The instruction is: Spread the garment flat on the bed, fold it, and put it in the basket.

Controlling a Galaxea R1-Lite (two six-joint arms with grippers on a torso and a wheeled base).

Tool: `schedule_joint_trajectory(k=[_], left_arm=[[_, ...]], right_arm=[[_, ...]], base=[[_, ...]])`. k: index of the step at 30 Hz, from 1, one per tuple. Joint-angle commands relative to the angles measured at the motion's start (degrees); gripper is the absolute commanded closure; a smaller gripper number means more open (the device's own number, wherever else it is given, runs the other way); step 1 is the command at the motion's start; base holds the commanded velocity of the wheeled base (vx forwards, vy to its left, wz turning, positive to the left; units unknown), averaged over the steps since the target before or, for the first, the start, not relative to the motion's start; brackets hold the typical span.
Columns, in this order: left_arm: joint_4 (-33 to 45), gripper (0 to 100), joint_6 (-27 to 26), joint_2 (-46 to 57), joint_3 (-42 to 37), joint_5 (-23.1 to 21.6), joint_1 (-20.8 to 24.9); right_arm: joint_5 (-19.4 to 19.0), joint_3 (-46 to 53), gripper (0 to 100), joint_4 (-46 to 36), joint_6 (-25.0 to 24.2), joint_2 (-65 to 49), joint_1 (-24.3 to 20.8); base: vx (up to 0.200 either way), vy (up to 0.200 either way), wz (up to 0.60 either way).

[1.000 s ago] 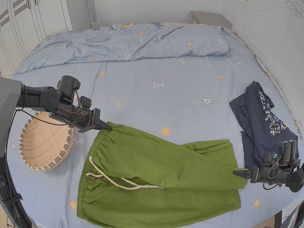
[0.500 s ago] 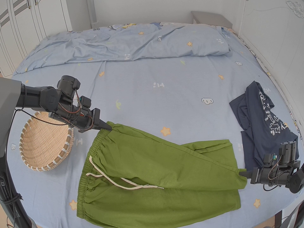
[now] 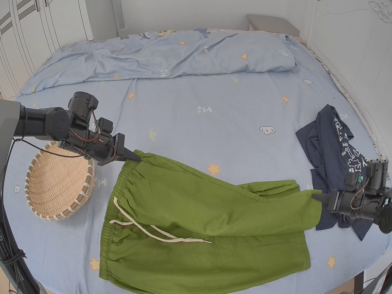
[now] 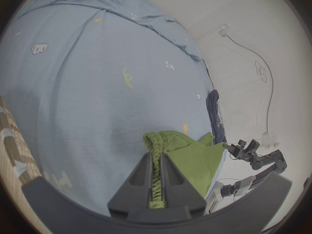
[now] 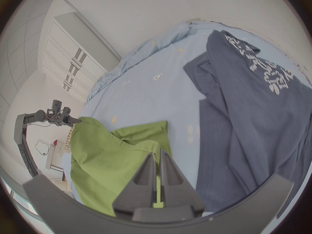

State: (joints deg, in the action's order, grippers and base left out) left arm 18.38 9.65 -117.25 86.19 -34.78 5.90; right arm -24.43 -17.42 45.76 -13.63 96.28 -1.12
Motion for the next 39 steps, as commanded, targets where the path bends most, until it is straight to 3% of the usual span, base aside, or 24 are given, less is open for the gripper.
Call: schedule_joint_trajectory(k=[1,9,13,26,39], left_arm=[[-1.42,100,0.45,1.67,-0.05,-0.2,-3.18],[-2.83,100,0.54,2.02,-0.14,-0.46,-4.67],[-3.53,100,0.36,2.38,-0.93,-0.29,-4.85],[-6.17,100,0.19,2.38,-1.02,-0.2,-7.57],[-19.35,100,0.45,2.11,-6.29,-0.02,-9.06]], right_arm=[[2.72,-16.42,100,-13.51,-0.78,-5.05,-4.42],[4.57,-35.31,100,-30.29,-0.26,-4.26,-8.28],[6.24,-41.29,100,-34.16,-0.26,-2.33,-9.43],[7.91,-50.69,100,-35.22,-0.17,2.77,-10.04],[9.31,-64.76,100,-35.39,0.45,13.58,-10.57]], base=[[0.0,0.0,0.0],[0.0,0.0,0.0],[0.0,0.0,0.0],[0.0,0.0,0.0],[0.0,0.0,0.0]])
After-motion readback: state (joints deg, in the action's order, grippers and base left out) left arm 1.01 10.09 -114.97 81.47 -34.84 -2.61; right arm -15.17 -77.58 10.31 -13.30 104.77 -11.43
